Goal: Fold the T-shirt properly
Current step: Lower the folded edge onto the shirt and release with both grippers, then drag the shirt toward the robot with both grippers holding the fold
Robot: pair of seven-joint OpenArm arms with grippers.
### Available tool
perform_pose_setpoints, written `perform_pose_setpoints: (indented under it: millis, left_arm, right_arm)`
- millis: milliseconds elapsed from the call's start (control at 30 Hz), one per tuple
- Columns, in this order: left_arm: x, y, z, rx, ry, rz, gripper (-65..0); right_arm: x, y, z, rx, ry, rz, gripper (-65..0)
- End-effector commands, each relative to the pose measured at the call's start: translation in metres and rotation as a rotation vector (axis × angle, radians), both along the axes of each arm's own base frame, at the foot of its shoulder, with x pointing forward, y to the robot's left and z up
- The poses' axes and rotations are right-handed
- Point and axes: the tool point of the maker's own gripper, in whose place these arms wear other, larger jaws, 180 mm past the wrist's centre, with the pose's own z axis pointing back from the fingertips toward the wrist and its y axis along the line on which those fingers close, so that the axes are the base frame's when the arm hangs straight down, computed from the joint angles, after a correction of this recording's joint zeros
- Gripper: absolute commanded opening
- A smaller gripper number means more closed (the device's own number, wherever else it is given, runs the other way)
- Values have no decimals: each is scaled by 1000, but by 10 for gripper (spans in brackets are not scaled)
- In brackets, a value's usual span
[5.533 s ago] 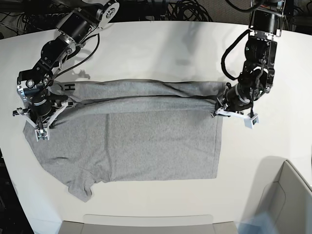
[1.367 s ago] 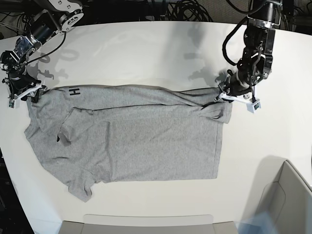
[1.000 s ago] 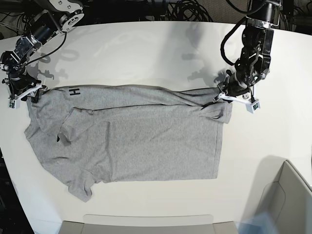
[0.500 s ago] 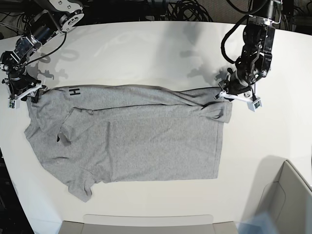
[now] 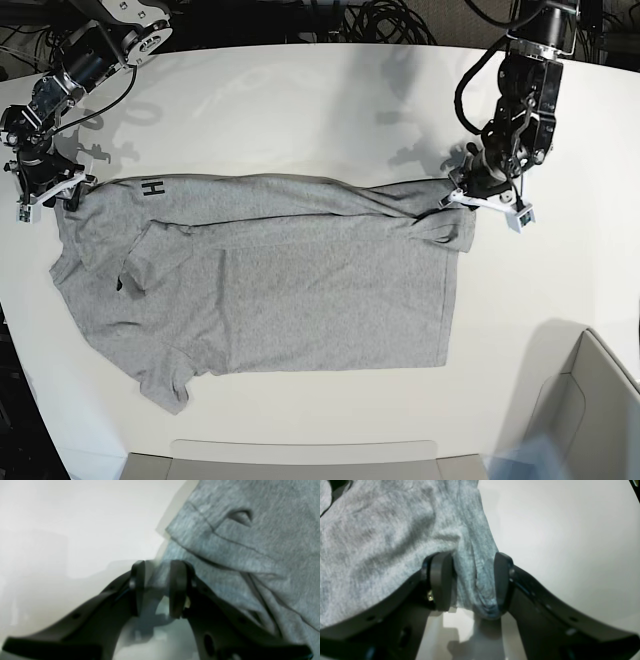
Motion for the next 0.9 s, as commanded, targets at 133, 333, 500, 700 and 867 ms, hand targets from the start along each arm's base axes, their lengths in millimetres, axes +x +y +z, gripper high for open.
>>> perform_pose_setpoints:
  millis: [133,333,500,700,867]
  left_arm:
    - [3,-24,0,-27,11,-56,-466]
    - [3,-27,-1,-37,11,-44,-622]
    - [-4,-5,-15,-33,61,20,-650]
    - [-11,8,-19,-29,77,59,-650]
    - [-25,8,-27,-27,107,61,-650]
  right_arm:
    - [-10,-7,-6,-33,90,13,-379]
    - [-11,-9,-5,-38,93,12,-557]
    - [-7,-27,6,-62,89,2,-650]
    - [-3,-38,12,-71,84,-4,-624]
    - [-7,-37,8,-84,110,0,-624]
